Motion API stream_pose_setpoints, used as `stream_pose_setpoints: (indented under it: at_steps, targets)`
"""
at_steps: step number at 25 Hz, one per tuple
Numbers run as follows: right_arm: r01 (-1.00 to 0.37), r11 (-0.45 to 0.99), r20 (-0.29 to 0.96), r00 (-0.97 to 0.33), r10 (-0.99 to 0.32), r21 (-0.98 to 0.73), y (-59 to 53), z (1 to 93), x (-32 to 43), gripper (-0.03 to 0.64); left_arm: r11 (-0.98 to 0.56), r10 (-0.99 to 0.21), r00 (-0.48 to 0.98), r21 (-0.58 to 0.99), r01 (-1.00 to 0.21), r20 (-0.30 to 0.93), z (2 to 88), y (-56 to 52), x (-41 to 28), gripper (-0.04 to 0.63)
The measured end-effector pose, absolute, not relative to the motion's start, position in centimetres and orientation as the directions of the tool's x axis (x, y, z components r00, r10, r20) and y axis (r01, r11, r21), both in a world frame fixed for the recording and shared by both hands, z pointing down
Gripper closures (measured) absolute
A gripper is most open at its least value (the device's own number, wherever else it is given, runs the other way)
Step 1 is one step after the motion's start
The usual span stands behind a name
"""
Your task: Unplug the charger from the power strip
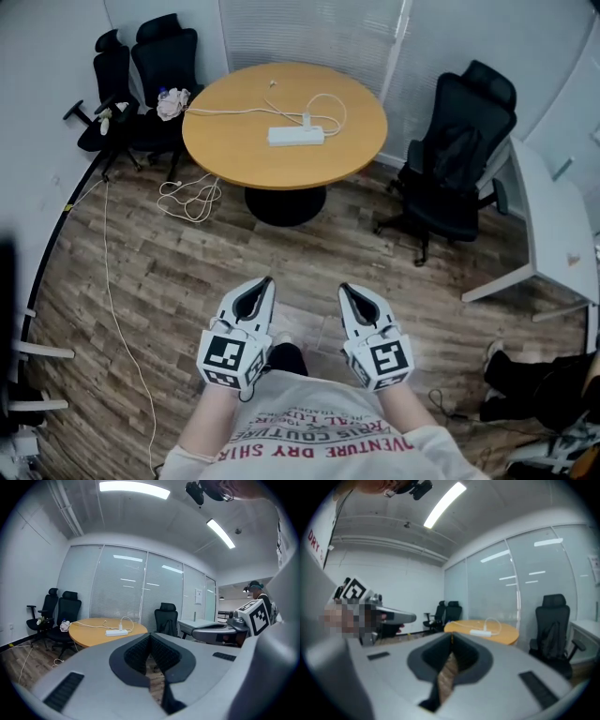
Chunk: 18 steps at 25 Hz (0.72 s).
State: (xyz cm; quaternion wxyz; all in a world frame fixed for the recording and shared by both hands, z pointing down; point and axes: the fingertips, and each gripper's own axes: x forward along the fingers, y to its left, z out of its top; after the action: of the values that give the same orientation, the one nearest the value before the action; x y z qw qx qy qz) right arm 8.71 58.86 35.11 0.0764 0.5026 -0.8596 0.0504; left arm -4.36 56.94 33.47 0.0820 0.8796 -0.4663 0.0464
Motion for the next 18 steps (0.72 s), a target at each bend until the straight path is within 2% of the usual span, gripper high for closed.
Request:
stream_pose_setpoints:
  at_steps: [9, 18]
  targets:
    - [-0.905, 0.426, 0.223, -0.416, -0.882, -0.002, 46.9, 33.6, 6.0, 0.588, -0.593, -0.783, 0.606, 0.124, -0.796, 0.143, 31.5, 43.6, -8.2, 0.563]
    - [-0.912, 0.411, 0.283, -0.395, -0.874, -0.006, 39.5, 35.3, 5.7, 0.588, -0.582, -0.775, 0.603, 0.157, -0.798, 0.189, 33.9, 36.7, -9.0, 0.563]
